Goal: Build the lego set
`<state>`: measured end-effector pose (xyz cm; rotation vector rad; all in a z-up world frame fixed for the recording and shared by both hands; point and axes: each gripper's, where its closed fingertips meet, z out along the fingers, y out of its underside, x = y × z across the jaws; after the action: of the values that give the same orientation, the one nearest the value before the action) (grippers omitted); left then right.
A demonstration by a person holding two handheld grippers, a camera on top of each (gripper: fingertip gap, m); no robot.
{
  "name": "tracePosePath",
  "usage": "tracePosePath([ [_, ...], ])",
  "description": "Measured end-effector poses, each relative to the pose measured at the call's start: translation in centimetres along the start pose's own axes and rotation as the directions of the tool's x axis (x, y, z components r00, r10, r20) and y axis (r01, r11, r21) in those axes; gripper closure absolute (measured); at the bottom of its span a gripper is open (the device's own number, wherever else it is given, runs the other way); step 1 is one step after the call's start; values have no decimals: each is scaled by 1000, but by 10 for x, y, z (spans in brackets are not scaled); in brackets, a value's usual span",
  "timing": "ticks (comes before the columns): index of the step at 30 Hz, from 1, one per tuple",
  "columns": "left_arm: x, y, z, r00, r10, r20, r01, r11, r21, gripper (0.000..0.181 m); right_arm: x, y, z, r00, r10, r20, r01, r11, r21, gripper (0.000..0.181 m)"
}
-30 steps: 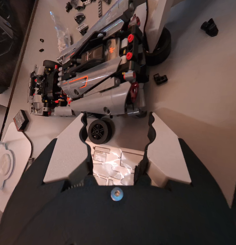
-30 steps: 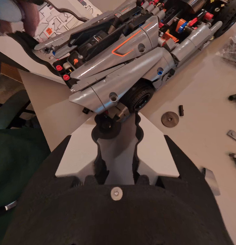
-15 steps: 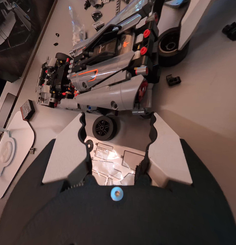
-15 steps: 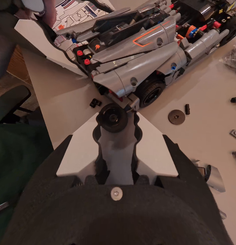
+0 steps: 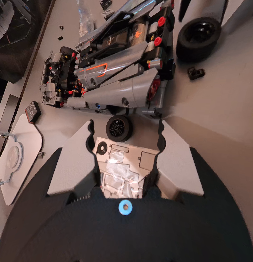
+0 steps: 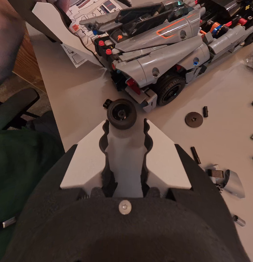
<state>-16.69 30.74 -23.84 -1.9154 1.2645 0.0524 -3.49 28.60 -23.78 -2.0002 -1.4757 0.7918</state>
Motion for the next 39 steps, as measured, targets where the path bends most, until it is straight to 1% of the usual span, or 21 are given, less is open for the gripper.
tracePosePath([
  [1,-1,2,-4,1000,1,-5,-1,1000,-5,93,0,-1,-2,1000,2,1,-2,1000,8,134],
  [3,-7,0,-16,1000,-8,-16,8,999,31,97,5,-1,-6,1000,10,-18,-10,1000,21,135],
  [5,-24,3,-29,1000,1,31,-1,1000,30,101,10,-4,-9,999,17,-35,-15,999,43,137],
  [7,-38,2,-33,998,26,63,-28,999,24,105,14,-7,-7,999,25,-48,-22,998,51,138],
  [9,-47,4,-26,991,99,91,-97,995,-21,111,18,-10,-3,997,25,-69,-22,999,48,141],
  [11,-51,9,-13,978,187,96,-178,980,-89,112,19,-12,3,996,4,-84,-1,1000,29,142],
  [13,-55,9,-1,962,255,97,-243,962,-121,111,24,-12,8,992,-14,-125,15,1000,6,142],
  [19,-63,-16,12,913,378,152,-372,926,-69,115,28,-20,12,979,-64,-193,66,998,4,156],
  [22,-64,-18,15,896,414,160,-408,910,-68,115,30,-21,13,976,-36,-213,41,999,19,160],
  [29,-64,-19,20,880,443,173,-442,896,-47,123,38,-26,11,968,-11,-250,25,998,53,166],
  [33,-65,-22,23,881,440,174,-440,897,-43,126,46,-27,8,965,-3,-263,15,999,42,169],
  [36,-70,-24,27,894,411,176,-410,911,-43,124,57,-28,6,961,-5,-275,14,999,30,164],
  [39,-74,-22,33,903,403,152,-398,915,-59,120,67,-25,8,970,29,-242,-30,1000,0,158],
])
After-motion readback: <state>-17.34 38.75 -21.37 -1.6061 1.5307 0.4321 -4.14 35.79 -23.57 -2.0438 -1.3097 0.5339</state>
